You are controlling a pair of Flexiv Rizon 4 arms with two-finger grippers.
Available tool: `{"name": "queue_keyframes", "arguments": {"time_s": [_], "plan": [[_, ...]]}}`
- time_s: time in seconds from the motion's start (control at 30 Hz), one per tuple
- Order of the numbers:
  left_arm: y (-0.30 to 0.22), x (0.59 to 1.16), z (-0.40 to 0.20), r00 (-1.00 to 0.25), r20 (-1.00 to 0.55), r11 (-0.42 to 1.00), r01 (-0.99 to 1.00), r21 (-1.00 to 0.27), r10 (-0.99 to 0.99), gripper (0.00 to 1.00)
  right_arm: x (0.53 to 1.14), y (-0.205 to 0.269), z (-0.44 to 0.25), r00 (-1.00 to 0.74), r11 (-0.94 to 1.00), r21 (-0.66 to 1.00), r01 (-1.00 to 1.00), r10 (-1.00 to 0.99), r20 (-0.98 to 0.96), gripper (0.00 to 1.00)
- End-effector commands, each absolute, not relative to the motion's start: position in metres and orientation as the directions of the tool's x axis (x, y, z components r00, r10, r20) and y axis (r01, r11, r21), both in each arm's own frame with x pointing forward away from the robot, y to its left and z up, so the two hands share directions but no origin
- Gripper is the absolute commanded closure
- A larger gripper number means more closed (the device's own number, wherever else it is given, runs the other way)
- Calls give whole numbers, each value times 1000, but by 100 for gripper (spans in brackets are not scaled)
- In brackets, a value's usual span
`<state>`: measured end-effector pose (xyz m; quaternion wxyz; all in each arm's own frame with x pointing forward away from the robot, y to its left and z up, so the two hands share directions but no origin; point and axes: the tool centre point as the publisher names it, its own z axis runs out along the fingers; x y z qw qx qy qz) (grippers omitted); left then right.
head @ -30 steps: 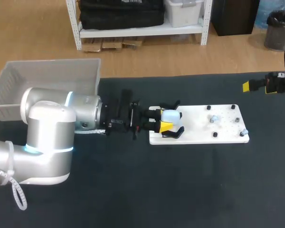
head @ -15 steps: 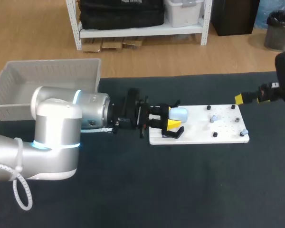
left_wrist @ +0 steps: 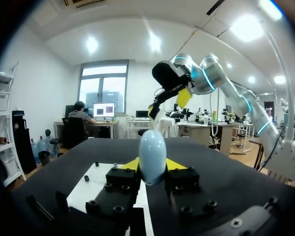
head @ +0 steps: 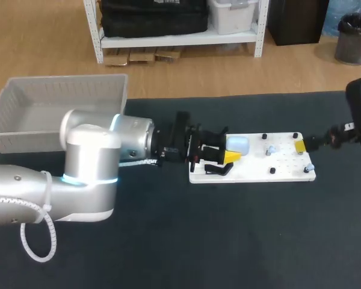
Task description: Pick up each earbud case from the left stands, insert the matching earbuds, close the lid, and place the case in the box.
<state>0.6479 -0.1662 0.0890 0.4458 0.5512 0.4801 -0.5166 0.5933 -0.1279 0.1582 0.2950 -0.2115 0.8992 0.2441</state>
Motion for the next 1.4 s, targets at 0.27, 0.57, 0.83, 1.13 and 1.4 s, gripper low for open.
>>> {"name": "queue_keyframes", "arguments": {"time_s": [0.27,0.57,0.83,1.13,1.4], "plan": [[-166,647,87,16,-997,-109,994,8,73,100,592,-95,153,-750,851,226,-473,-255,-610,0],[-161,646,86,36,-997,-92,995,31,61,100,597,-71,153,-786,852,254,-457,-254,-564,0],[-160,646,86,37,-998,-89,996,32,60,100,596,-50,154,-805,846,279,-455,-256,-536,0],[-160,646,86,37,-998,-89,996,32,60,100,597,-30,147,-816,841,288,-458,-269,-512,0],[-160,646,86,37,-998,-89,996,32,60,100,604,-21,133,-833,843,299,-447,-270,-483,0]]}}
